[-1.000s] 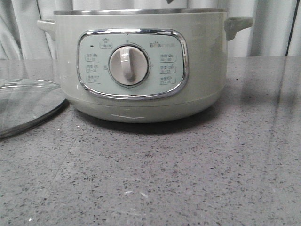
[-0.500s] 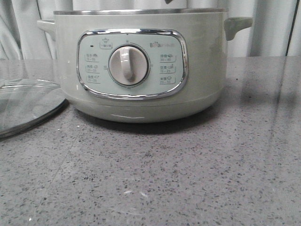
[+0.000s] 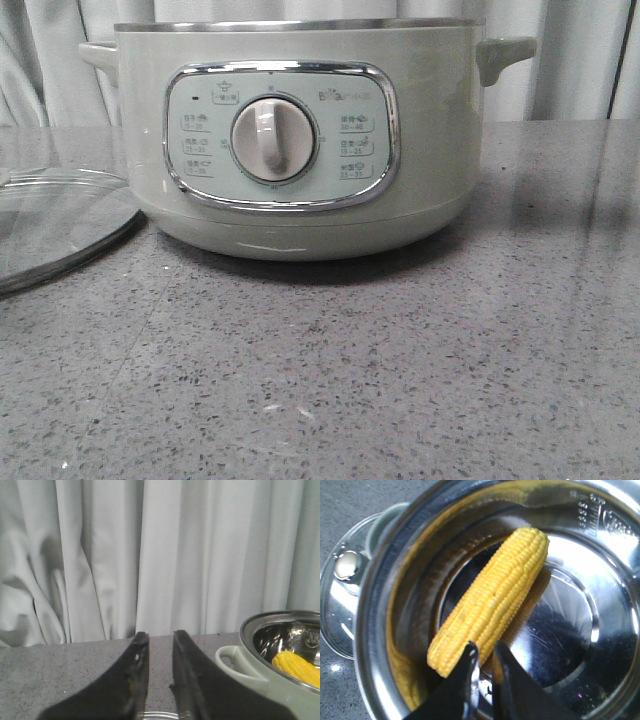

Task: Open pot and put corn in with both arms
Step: 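Lower the corn cob into the pot and open the right gripper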

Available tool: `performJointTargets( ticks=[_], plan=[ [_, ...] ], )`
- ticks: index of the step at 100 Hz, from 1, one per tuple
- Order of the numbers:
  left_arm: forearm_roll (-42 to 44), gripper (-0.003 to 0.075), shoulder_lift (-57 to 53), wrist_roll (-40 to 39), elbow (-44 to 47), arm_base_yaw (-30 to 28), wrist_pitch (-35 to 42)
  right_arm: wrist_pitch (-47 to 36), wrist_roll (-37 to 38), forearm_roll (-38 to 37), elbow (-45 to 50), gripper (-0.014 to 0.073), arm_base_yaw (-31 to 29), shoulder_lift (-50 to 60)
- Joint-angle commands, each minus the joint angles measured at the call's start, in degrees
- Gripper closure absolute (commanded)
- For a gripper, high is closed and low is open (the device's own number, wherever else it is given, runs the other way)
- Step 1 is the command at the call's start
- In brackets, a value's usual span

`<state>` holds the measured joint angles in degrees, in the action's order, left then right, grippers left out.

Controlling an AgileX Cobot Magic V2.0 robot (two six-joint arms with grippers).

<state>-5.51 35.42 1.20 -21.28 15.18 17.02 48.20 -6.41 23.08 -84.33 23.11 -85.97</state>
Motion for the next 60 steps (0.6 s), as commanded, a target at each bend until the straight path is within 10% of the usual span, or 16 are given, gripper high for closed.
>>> performJointTargets(
  ticks=[1, 60],
  plan=[
    [0.11, 0.0719, -2.47, 0.02, -1.61, 0.14, 2.46, -1.59, -0.78, -0.49, -2.02, 0.0605, -0.49, 4.58],
    [-6.72, 0.0741, -18.93, 0.02, -1.61, 0.14, -22.78, -7.73, -0.78, -8.12, 17.32, 0.0605, -0.49, 28.36]
  ],
)
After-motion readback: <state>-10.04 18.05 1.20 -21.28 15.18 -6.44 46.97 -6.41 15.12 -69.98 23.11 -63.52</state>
